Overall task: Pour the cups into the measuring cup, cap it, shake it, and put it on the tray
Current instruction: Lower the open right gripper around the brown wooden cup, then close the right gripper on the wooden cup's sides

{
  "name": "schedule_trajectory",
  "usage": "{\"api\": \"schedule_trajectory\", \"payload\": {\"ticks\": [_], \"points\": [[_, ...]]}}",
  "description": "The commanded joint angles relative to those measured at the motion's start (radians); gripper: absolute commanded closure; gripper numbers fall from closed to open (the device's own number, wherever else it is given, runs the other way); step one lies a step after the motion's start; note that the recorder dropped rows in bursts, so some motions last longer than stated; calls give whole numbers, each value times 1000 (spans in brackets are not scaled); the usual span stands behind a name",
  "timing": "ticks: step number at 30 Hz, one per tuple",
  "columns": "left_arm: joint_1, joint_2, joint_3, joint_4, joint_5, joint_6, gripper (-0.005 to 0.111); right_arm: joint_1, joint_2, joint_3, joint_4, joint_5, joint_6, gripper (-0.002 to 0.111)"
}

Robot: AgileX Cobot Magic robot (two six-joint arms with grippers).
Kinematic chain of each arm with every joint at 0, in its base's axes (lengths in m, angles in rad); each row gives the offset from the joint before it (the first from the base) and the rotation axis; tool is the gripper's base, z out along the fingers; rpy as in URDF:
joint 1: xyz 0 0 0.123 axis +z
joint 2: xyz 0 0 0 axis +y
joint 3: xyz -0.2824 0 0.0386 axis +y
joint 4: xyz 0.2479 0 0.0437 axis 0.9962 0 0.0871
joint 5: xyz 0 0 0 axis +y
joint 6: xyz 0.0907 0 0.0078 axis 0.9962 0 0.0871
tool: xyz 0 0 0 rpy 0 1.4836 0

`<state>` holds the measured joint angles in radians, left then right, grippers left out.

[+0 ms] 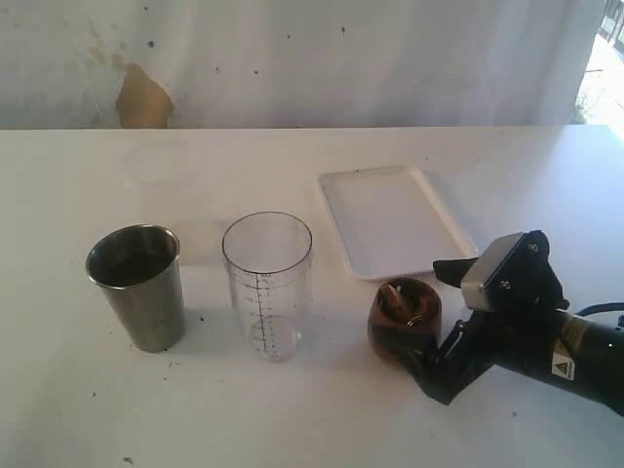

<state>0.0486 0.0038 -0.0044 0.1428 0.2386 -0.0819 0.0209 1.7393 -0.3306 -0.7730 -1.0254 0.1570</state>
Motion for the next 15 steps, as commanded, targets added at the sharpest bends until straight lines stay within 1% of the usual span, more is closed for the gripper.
{"api": "schedule_trajectory", "payload": {"ticks": [1,7,9,15], "points": [[-2,-4,4,-7,-1,-3,107,-2,62,4,-9,-20,7,3],[-2,-4,4,-7,-1,-3,107,-2,135,-19,-9,-59,1,3],[-2,-4,4,-7,-1,-3,107,0,162,-28,-11,-100,1,3],[-2,-4,4,-7,-1,-3,107,18,245,-58,-11,-95,-14,3]]}}
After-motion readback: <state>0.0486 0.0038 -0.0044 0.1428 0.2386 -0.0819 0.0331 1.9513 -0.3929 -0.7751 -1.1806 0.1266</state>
